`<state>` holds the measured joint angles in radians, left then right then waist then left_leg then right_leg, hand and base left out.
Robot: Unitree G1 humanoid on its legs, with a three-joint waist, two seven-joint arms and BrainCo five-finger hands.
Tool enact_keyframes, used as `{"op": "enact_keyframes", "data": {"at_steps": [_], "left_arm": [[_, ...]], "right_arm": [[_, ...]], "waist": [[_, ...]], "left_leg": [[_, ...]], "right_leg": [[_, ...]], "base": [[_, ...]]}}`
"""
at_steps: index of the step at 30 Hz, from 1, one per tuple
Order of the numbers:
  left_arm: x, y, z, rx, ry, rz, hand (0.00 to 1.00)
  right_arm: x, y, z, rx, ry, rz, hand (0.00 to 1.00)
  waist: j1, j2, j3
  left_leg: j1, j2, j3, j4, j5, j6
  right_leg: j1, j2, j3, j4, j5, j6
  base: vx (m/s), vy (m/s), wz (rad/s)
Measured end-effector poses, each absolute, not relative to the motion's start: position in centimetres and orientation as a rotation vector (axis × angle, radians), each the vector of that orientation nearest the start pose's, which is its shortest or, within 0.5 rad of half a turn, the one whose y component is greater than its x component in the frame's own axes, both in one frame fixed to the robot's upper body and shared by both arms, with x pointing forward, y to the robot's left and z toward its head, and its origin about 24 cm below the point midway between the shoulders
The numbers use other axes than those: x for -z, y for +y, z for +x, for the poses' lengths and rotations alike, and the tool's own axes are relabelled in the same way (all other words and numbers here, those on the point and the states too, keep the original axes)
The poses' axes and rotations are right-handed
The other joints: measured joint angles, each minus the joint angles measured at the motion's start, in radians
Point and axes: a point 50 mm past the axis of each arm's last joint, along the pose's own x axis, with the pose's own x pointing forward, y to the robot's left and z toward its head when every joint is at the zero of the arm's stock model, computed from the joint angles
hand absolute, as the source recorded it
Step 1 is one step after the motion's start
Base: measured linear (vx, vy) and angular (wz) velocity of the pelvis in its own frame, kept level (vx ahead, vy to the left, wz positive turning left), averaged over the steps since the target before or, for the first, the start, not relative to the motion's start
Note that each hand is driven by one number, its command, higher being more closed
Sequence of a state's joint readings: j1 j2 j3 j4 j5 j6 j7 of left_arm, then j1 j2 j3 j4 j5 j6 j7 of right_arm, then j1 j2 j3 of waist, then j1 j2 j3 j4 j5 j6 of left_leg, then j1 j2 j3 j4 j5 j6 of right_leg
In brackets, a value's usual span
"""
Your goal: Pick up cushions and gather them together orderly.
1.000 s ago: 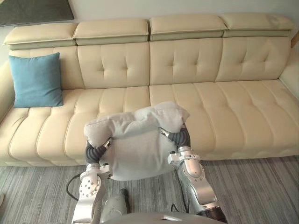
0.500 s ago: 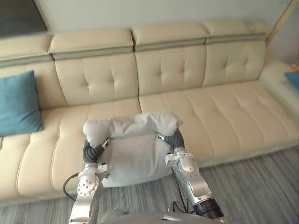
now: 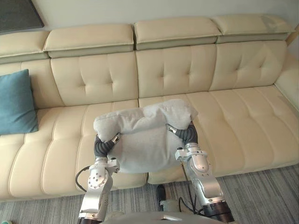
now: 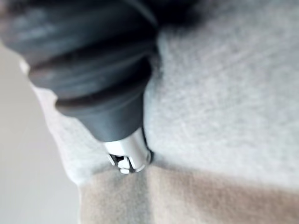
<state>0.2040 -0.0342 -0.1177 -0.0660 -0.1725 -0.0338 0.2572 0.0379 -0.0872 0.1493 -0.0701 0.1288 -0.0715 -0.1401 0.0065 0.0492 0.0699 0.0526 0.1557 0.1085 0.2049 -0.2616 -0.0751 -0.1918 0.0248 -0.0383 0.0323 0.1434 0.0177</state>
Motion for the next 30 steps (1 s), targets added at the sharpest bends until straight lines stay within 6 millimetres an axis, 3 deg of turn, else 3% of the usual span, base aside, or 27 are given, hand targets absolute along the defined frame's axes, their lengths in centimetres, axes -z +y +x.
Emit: {"op": "enact_keyframes", "data": {"at_steps": [2, 7, 10, 13, 15, 20, 25, 29, 30], "left_arm": [[-1.2, 14.0, 20.9, -0.215, 0.13, -0.201, 1.0], [-1.2, 14.3, 21.1, -0.209, 0.13, -0.172, 1.0], [-1.7, 14.4, 22.8, -0.226, 0.105, -0.134, 1.0], [-5.8, 14.7, 26.8, -0.278, -0.058, -0.132, 1.0], [-7.6, 14.7, 28.0, -0.312, -0.119, -0.149, 1.0], [-13.9, 14.8, 30.9, -0.363, -0.334, -0.166, 1.0], [-19.5, 14.6, 33.1, -0.382, -0.494, -0.156, 1.0], [-25.7, 14.0, 34.8, -0.384, -0.646, -0.135, 1.0], [-26.4, 13.9, 34.9, -0.381, -0.661, -0.14, 1.0]], "right_arm": [[-4.9, -13.7, 24.3, 0.003, -0.065, 0.067, 1.0], [-4.4, -13.5, 24.3, 0.007, -0.043, 0.077, 1.0], [-5.2, -12.9, 26.0, -0.003, -0.07, 0.069, 1.0], [-10.4, -11.5, 29.1, -0.002, -0.257, 0.075, 1.0], [-12.4, -10.8, 29.8, 0.006, -0.323, 0.078, 1.0], [-18.2, -9.5, 30.1, 0.049, -0.538, 0.141, 1.0], [-22.3, -9.2, 30.5, 0.137, -0.685, 0.139, 1.0], [-26.8, -9.3, 31.1, 0.223, -0.816, 0.185, 1.0], [-27.2, -9.4, 31.1, 0.234, -0.825, 0.196, 1.0]], "waist": [[0.009, -0.002, -0.003], [0.012, -0.006, -0.005], [0.023, -0.016, 0.004], [0.028, -0.038, 0.02], [0.03, -0.033, 0.028], [0.047, -0.026, 0.04], [0.051, -0.02, 0.044], [0.072, 0.015, 0.09], [0.073, 0.018, 0.096]], "left_leg": [[0.004, -0.015, 0.002, -0.016, 0.003, -0.005], [0.007, -0.029, 0.006, -0.015, 0.002, -0.005], [-0.012, -0.03, 0.026, 0.004, -0.002, -0.012], [-0.211, -0.029, 0.026, 0.155, -0.032, -0.027], [-0.266, -0.016, 0.025, 0.213, -0.047, -0.031], [-0.434, 0.011, 0.026, 0.337, -0.077, -0.034], [-0.533, 0.01, 0.028, 0.352, -0.056, -0.05], [-0.594, 0.008, 0.026, 0.351, -0.038, -0.053], [-0.6, 0.008, 0.026, 0.349, -0.036, -0.054]], "right_leg": [[0.038, -0.01, 0.009, -0.09, 0.054, 0.003], [0.049, -0.021, 0.022, -0.114, 0.072, 0.006], [0.029, -0.031, 0.027, -0.114, 0.087, 0.005], [-0.103, -0.043, 0.027, -0.113, 0.144, -0.001], [-0.132, -0.039, 0.026, -0.113, 0.153, -0.007], [-0.242, -0.032, 0.018, -0.113, 0.16, -0.009], [-0.324, -0.048, 0.0, -0.112, 0.197, -0.013], [-0.377, -0.058, -0.014, -0.112, 0.221, -0.015], [-0.382, -0.059, -0.017, -0.112, 0.222, -0.016]], "base": [[-0.03, 0.105, -0.01], [-0.05, 0.077, -0.05], [-0.08, 0.033, -0.14], [-0.26, 0.043, -0.05], [-0.25, 0.051, -0.03], [-0.2, 0.048, -0.04], [-0.15, 0.056, 0.16], [-0.11, 0.053, 0.14], [-0.12, 0.061, 0.1]]}}
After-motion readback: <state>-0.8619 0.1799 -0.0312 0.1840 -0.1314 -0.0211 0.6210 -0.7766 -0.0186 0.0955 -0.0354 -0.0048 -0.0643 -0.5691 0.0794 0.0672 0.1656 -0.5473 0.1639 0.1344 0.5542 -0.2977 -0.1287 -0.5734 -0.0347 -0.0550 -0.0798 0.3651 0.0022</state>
